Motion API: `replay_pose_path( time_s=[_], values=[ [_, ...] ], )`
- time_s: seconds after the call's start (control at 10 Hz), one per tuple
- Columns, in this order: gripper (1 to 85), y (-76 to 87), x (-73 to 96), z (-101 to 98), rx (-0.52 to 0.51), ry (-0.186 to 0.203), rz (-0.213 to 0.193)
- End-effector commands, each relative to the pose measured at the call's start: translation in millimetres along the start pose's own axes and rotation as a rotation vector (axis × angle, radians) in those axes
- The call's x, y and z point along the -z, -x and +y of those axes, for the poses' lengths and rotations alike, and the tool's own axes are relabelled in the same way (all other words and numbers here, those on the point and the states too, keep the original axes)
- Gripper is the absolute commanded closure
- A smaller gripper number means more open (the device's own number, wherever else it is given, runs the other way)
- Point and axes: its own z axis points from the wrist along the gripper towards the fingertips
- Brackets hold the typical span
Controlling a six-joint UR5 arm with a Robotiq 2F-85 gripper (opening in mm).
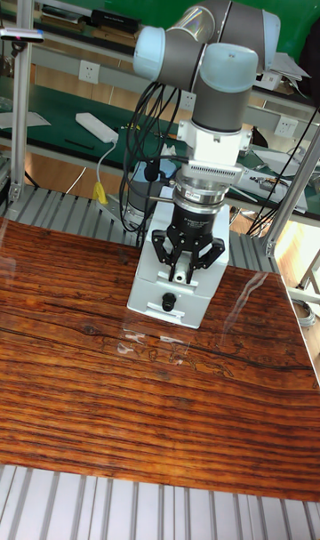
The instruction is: Grasp the handle and open the drawer
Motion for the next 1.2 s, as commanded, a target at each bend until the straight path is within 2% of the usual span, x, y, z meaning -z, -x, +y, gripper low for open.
replay_pose_path(
  time_s=[0.0, 0.3, 0.6, 1.1],
  values=[
    [67.0, 4.6, 1.5, 3.9, -0.008, 0.012, -0.002],
    [67.7, 10.7, -0.5, 4.6, -0.008, 0.014, -0.003],
    [67.7, 14.3, 3.7, 6.5, -0.005, 0.046, 0.008],
    [67.7, 29.2, 1.8, 6.1, -0.003, 0.015, 0.008]
  ],
)
